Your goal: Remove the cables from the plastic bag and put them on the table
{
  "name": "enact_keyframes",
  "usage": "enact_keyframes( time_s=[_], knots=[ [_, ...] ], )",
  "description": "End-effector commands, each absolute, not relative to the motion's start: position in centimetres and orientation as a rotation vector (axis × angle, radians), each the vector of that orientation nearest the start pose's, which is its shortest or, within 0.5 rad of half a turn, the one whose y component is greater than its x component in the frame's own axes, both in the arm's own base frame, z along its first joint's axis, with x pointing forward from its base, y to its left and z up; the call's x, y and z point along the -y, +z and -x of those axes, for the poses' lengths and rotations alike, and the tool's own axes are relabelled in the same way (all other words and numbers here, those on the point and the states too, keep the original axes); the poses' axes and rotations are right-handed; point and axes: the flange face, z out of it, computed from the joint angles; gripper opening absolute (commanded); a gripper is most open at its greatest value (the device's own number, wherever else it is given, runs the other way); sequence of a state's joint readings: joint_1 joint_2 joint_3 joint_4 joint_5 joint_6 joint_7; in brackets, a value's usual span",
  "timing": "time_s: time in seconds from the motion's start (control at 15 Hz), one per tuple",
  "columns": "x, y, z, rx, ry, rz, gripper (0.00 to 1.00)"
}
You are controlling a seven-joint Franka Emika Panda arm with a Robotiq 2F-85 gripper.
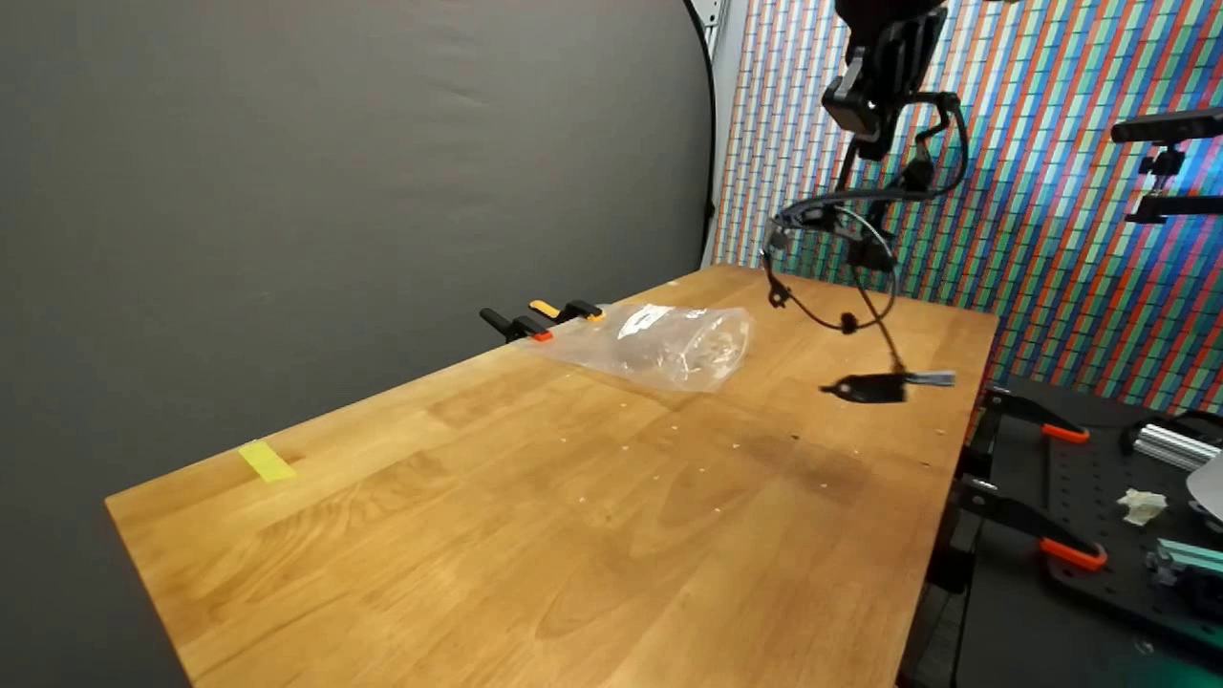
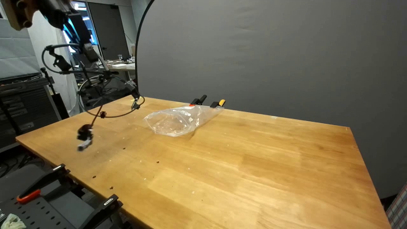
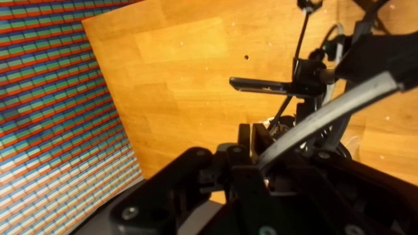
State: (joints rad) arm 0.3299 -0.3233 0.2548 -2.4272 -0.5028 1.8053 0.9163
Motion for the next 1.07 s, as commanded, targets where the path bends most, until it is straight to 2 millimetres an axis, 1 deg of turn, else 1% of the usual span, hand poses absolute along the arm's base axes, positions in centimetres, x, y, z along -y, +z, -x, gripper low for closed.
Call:
enact_keyframes(
  time_s=[0.0, 0.07, 0.2, 0.33, 0.4, 0.53, 0.6, 0.73, 0.87, 0.93, 1.0],
  knots=[
    [-21.6, 44.3, -36.7, 0.173, 0.378, -2.375, 0.08],
    [-22.5, 44.3, -37.1, 0.144, 0.444, -2.349, 0.08],
    [-24.2, 44.3, -38.0, 0.094, 0.56, -2.362, 0.08],
    [-25.3, 43.2, -39.4, 0.014, 0.686, -2.396, 0.07],
    [-25.5, 41.7, -40.3, -0.036, 0.744, -2.414, 0.06],
    [-25.2, 38.4, -42.0, -0.073, 0.825, -2.464, 0.06],
    [-25.5, 36.0, -42.6, -0.074, 0.848, -2.512, 0.06],
    [-24.9, 31.7, -43.6, -0.066, 0.861, -2.633, 0.06],
    [-23.8, 27.8, -43.9, -0.067, 0.838, -2.724, 0.06],
    [-22.9, 26.2, -44.0, -0.055, 0.809, -2.759, 0.06],
    [-22.1, 25.0, -44.0, -0.039, 0.785, -2.788, 0.06]
  ],
)
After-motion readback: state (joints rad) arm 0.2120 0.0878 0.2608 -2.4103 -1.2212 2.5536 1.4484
